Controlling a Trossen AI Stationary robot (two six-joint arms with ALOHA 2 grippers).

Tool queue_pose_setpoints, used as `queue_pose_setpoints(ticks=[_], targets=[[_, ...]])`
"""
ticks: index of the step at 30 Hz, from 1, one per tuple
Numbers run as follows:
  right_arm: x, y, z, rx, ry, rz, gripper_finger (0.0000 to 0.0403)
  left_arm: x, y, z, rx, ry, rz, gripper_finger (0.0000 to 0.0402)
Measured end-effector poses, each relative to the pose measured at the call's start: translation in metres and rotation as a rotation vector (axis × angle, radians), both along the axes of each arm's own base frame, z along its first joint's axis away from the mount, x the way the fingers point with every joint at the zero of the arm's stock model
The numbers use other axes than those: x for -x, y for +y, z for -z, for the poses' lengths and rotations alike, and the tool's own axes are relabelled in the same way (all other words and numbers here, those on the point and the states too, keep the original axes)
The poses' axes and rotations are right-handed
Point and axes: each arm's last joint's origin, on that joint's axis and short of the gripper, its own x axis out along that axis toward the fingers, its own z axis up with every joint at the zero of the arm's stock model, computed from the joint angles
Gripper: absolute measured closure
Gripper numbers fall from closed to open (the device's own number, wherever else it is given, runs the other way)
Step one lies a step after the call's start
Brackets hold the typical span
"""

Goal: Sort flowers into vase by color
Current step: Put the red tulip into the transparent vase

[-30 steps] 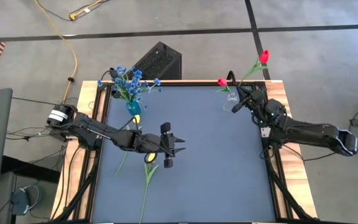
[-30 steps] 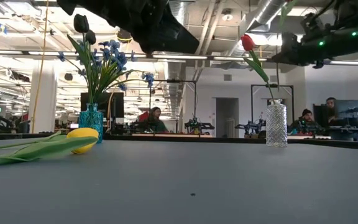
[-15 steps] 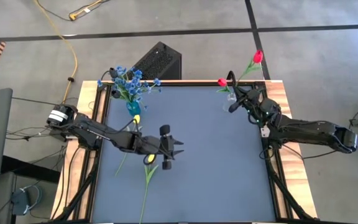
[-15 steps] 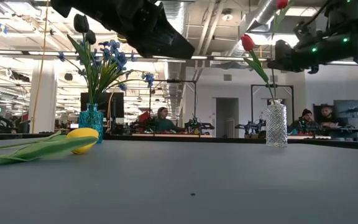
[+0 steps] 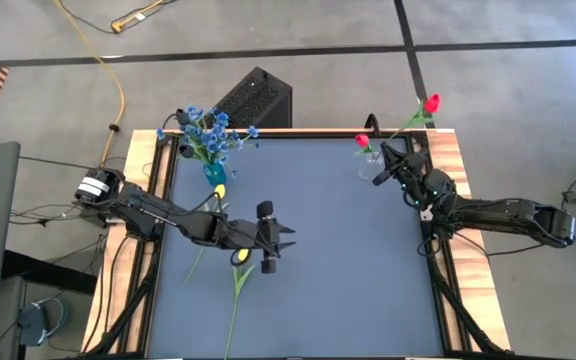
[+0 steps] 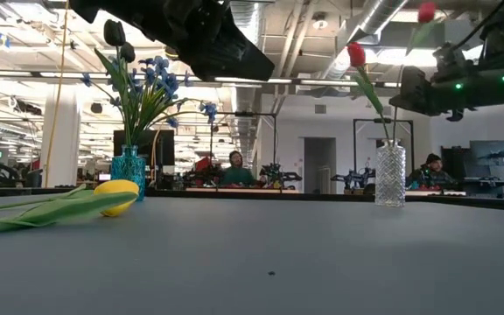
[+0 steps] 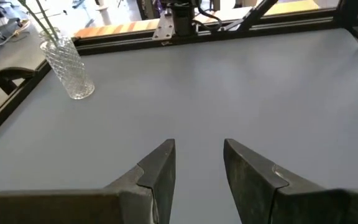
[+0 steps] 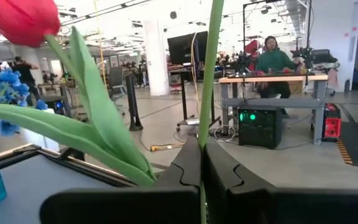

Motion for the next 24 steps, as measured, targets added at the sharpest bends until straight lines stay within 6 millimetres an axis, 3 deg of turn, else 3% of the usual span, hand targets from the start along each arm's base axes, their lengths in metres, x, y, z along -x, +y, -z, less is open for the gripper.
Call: queue_pose_setpoints(ticks=[24], targets=[[-0.0001, 0.0000, 0.0006, -0.002, 0.006, -0.001, 0.0379, -0.0003, 0.0001, -0.0006, 0.029, -0.011, -0.011, 0.0277]])
